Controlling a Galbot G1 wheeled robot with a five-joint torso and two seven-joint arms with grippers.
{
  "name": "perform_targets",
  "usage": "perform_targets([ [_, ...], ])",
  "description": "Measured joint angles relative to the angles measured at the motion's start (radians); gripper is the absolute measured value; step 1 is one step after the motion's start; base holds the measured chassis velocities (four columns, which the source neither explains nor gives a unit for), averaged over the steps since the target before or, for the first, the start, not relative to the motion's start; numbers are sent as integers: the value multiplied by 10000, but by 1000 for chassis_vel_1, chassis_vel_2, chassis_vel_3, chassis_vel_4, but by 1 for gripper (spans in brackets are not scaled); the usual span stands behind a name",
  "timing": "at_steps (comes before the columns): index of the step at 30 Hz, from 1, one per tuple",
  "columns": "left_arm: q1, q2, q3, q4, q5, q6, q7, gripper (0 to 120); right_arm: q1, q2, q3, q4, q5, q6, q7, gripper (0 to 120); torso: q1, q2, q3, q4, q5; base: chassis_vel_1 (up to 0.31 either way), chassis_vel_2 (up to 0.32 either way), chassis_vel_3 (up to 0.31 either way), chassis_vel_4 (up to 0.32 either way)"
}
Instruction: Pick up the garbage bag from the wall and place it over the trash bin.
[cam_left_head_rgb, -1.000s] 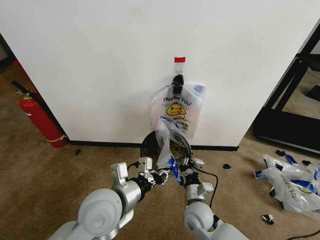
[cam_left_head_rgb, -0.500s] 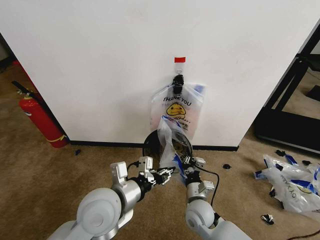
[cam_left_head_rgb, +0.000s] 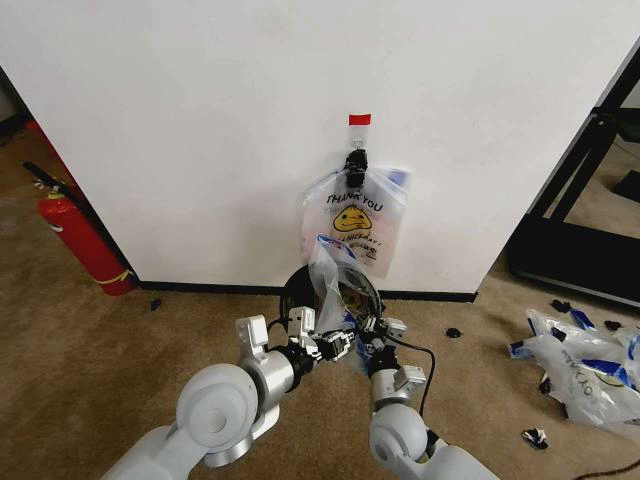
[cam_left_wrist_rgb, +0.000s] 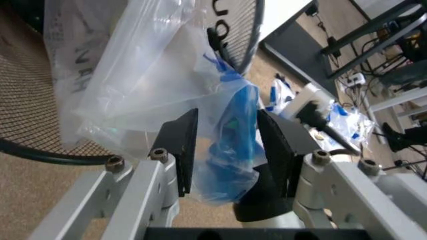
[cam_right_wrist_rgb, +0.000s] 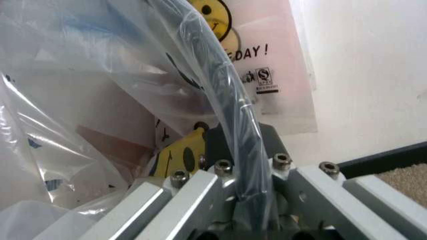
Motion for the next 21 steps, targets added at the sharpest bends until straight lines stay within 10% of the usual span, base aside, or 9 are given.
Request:
perform_targets([
  [12, 319, 394, -221, -348, 594, -41, 6, 40, 67, -20, 130, -65, -37, 1, -4, 0, 0, 0, 0, 0, 1, 0, 0, 0, 0],
  [21, 1241, 587, 492, -402, 4883, -1174, 1291, 42, 210, -39, 181, -166, -356, 115, -221, 0, 0, 0, 0, 2, 0, 0, 0, 0, 0],
])
